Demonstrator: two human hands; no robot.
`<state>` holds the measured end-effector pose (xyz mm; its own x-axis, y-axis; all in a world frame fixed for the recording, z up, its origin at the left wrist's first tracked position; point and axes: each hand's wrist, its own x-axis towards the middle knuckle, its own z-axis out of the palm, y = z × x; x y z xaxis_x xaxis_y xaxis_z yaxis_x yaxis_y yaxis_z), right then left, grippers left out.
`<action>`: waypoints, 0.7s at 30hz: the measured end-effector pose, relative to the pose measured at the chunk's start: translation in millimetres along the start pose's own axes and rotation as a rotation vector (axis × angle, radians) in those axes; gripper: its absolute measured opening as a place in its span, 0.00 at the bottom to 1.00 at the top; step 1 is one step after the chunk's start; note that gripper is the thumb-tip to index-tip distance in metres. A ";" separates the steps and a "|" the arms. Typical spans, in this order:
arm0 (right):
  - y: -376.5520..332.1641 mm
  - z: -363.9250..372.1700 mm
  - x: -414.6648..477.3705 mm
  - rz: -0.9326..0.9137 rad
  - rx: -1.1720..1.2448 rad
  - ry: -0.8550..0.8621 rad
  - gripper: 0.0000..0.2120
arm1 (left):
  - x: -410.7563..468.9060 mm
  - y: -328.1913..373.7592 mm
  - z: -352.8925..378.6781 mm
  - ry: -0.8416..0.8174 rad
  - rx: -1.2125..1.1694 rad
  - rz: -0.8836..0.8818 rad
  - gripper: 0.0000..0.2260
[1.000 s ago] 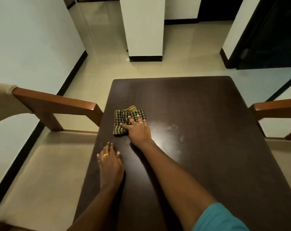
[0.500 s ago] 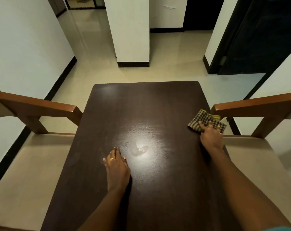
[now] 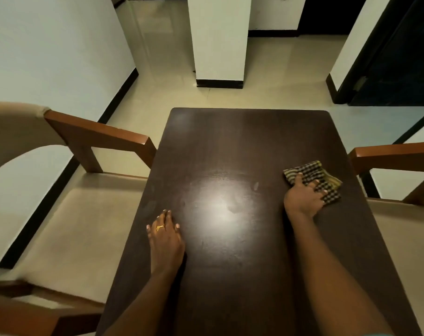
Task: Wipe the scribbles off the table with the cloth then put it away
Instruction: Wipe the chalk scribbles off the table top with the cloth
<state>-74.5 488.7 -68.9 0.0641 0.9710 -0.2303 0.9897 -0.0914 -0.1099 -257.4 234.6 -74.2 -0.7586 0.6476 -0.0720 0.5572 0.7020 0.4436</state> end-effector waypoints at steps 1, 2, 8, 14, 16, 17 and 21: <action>-18.5 5.5 -10.2 -0.036 -0.007 -0.003 0.23 | 0.6 -11.1 -4.7 0.005 0.006 -0.020 0.20; -36.6 10.4 -21.4 -0.073 -0.013 -0.005 0.23 | 0.8 -20.2 -8.5 0.010 0.011 -0.039 0.20; -161.1 42.4 -113.9 -0.336 -0.011 -0.059 0.24 | 0.4 -73.7 -34.5 -0.002 0.040 -0.104 0.20; -249.5 69.6 -200.5 -0.720 -0.065 -0.158 0.24 | 0.9 -119.8 -51.9 -0.039 -0.012 -0.116 0.20; -253.9 76.7 -220.9 -0.861 -0.098 -0.194 0.23 | 1.2 -129.2 -55.5 -0.043 -0.024 -0.124 0.20; -250.2 79.8 -227.5 -0.924 -0.111 -0.197 0.22 | 1.6 -132.3 -56.8 -0.042 -0.022 -0.127 0.20; -214.8 83.5 -231.5 -1.045 -0.097 -0.183 0.21 | -0.9 -125.1 -56.9 -0.051 -0.016 -0.109 0.20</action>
<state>-312.7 265.1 -72.8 -0.8351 0.5089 -0.2090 0.5491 0.7939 -0.2612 -345.6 129.3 -78.8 -0.7957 0.5825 -0.1659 0.4666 0.7643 0.4452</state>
